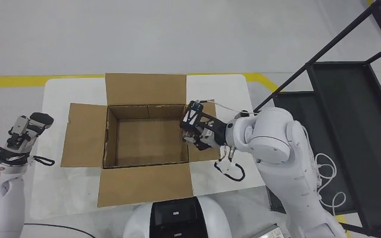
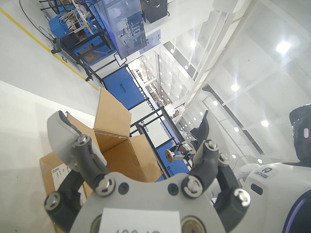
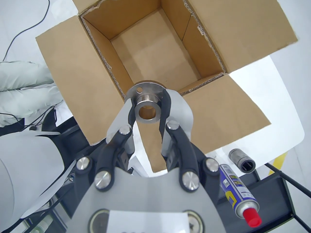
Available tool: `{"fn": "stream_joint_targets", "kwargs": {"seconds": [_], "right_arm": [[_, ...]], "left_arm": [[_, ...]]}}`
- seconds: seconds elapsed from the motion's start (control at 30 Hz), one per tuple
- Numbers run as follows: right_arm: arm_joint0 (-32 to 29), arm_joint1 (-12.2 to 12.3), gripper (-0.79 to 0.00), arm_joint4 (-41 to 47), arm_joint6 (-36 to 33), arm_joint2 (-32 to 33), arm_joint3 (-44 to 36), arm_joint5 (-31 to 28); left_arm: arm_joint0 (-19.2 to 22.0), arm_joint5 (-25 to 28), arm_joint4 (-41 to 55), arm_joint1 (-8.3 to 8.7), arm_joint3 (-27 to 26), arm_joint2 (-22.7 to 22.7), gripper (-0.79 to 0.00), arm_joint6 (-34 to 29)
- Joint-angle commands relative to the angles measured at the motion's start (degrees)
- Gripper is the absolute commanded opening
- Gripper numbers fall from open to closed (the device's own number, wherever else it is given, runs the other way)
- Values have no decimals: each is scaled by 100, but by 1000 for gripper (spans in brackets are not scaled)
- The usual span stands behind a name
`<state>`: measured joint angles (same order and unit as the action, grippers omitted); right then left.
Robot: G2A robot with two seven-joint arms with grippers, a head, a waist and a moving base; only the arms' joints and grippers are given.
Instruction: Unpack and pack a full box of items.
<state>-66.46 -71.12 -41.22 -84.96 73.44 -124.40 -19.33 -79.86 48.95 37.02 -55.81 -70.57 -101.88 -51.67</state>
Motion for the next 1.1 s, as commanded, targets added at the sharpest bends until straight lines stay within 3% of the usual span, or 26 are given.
{"fn": "stream_joint_targets", "kwargs": {"seconds": [0.0, 0.23, 0.5, 1.07], "right_arm": [[-144, 116, -785, 120, 16, 247, -71, -16], [-603, 428, -785, 363, 67, 1044, -128, -67], [-960, 575, -785, 419, 146, 1890, 94, 169], [-1366, 754, -785, 269, 370, 2143, 617, 466]], "left_arm": [[0, 0, 0, 0, 0, 0, 0, 0], [0, 0, 0, 0, 0, 0, 0, 0], [0, 0, 0, 0, 0, 0, 0, 0], [0, 0, 0, 0, 0, 0, 0, 0]]}}
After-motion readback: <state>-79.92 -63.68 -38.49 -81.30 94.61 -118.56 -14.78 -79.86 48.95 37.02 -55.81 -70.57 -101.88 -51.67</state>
